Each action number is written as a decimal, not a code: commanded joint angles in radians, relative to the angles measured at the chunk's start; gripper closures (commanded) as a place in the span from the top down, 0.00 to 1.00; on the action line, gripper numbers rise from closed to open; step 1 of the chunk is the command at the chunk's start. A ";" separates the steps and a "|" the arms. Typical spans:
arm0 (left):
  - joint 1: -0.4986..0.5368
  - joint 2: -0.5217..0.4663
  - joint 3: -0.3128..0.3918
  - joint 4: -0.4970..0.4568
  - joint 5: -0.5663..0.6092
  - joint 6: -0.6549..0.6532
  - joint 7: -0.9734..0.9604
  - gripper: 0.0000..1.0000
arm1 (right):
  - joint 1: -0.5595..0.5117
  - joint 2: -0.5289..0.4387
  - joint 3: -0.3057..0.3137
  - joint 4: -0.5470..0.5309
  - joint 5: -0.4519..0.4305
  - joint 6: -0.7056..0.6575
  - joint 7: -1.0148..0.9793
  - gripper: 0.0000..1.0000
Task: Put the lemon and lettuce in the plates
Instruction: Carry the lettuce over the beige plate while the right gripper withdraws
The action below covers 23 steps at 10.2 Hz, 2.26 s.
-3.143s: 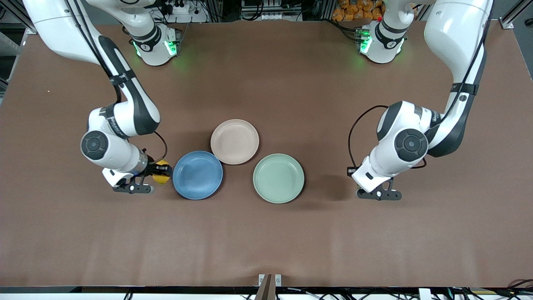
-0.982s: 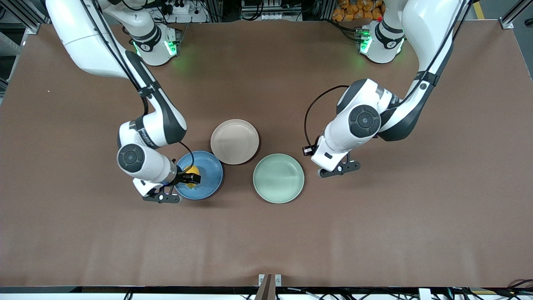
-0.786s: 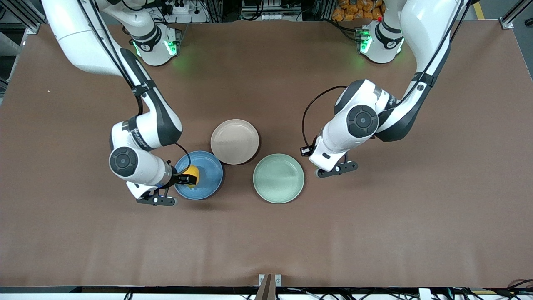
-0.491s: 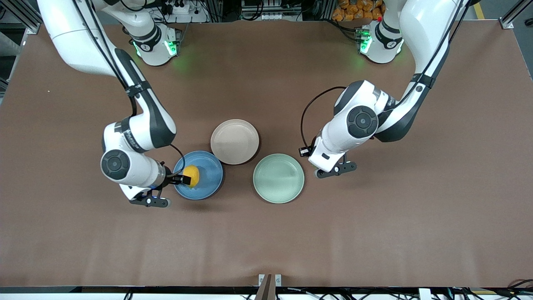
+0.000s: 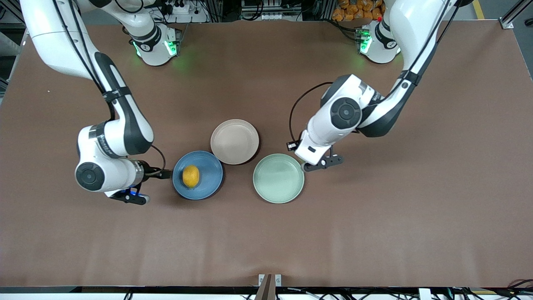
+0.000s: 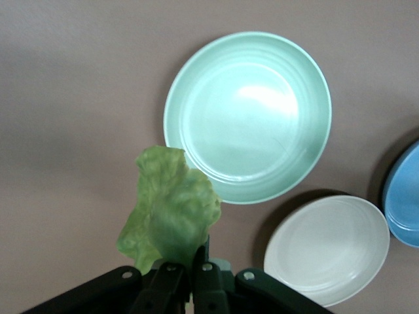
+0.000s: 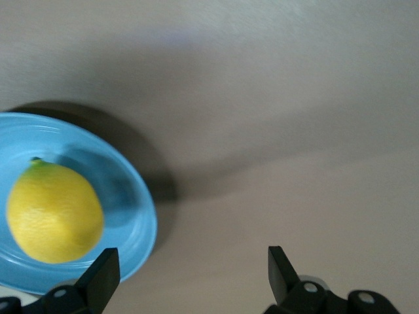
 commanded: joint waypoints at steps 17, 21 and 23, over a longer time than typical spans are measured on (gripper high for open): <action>-0.313 0.145 0.005 0.025 -0.052 0.445 -0.198 0.00 | -0.093 -0.180 -0.094 -0.066 -0.010 -0.288 0.013 1.00; -0.331 0.160 0.005 0.023 -0.052 0.544 -0.108 0.00 | -0.085 -0.315 -0.091 -0.188 -0.010 -0.275 0.013 1.00; -0.355 0.181 0.007 0.031 -0.046 0.555 -0.107 0.00 | -0.076 -0.384 -0.088 -0.231 -0.010 -0.275 0.013 1.00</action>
